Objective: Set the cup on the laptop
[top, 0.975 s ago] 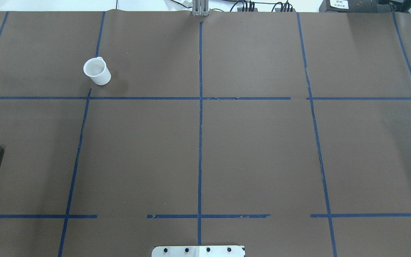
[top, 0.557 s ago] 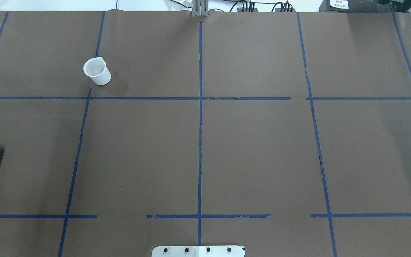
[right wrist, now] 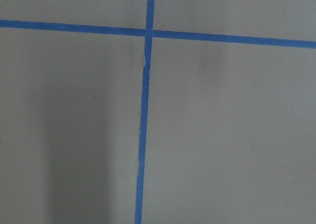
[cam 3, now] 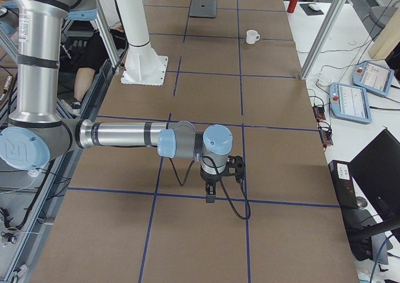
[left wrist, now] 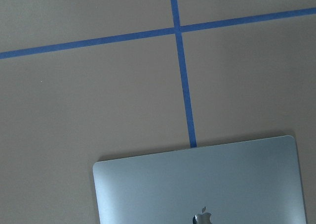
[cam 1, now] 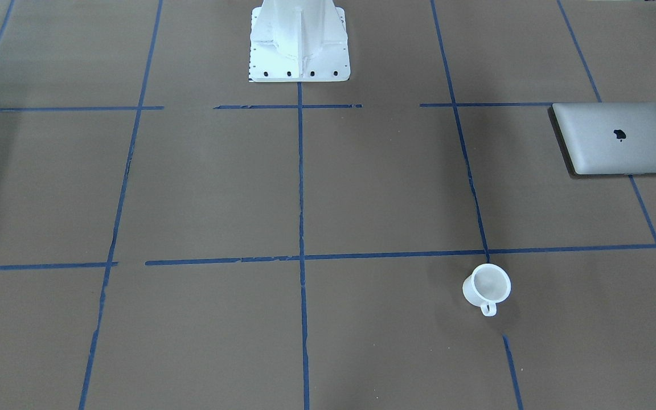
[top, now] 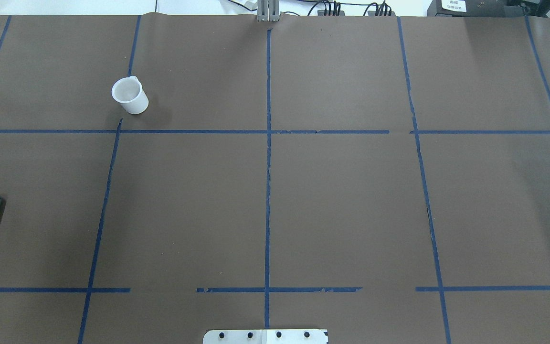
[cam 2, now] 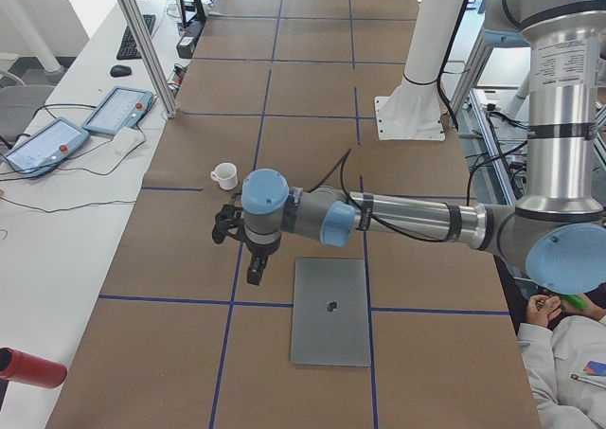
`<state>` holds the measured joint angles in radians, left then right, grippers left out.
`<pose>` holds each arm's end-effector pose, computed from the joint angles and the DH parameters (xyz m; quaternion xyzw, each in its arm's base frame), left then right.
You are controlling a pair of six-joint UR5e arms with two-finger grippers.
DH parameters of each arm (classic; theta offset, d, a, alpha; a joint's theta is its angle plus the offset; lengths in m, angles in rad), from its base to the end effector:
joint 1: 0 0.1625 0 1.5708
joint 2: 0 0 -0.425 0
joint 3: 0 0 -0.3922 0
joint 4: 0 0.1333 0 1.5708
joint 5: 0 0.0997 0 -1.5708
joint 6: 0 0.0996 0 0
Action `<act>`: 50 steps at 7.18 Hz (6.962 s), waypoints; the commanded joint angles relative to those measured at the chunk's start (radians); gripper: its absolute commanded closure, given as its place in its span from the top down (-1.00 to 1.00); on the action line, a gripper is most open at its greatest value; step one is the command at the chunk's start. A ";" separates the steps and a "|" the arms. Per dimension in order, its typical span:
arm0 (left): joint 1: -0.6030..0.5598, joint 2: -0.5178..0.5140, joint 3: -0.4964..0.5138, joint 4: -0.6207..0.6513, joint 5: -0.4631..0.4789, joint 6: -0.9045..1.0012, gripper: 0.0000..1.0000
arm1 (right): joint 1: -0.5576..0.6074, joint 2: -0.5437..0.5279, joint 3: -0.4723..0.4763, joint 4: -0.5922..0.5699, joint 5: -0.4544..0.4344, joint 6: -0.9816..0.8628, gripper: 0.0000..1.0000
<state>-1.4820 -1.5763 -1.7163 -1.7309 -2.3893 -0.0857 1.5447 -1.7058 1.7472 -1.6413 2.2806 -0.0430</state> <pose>-0.0155 -0.5092 0.5628 0.1073 0.4040 0.0631 0.9062 0.0571 -0.4338 0.6458 -0.0107 -0.3476 -0.0273 0.9372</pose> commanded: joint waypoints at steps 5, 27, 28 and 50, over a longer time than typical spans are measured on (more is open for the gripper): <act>0.359 -0.677 0.534 -0.127 0.115 -0.565 0.99 | 0.000 0.000 0.000 0.000 0.000 0.000 1.00; 0.197 -0.258 -0.071 0.316 0.134 -0.224 -1.00 | 0.000 0.000 0.000 0.000 -0.001 0.000 1.00; 0.192 -0.134 -0.125 0.304 0.133 -0.156 -1.00 | 0.000 0.000 0.000 0.000 0.000 0.000 1.00; 0.289 0.266 0.193 -0.461 0.081 -0.347 0.33 | 0.000 0.000 0.000 0.000 0.000 0.000 1.00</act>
<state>-1.1951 -1.3039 -1.5313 -2.1921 -2.3098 -0.4338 1.5448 -1.7058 1.7472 -1.6414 2.2810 -0.0429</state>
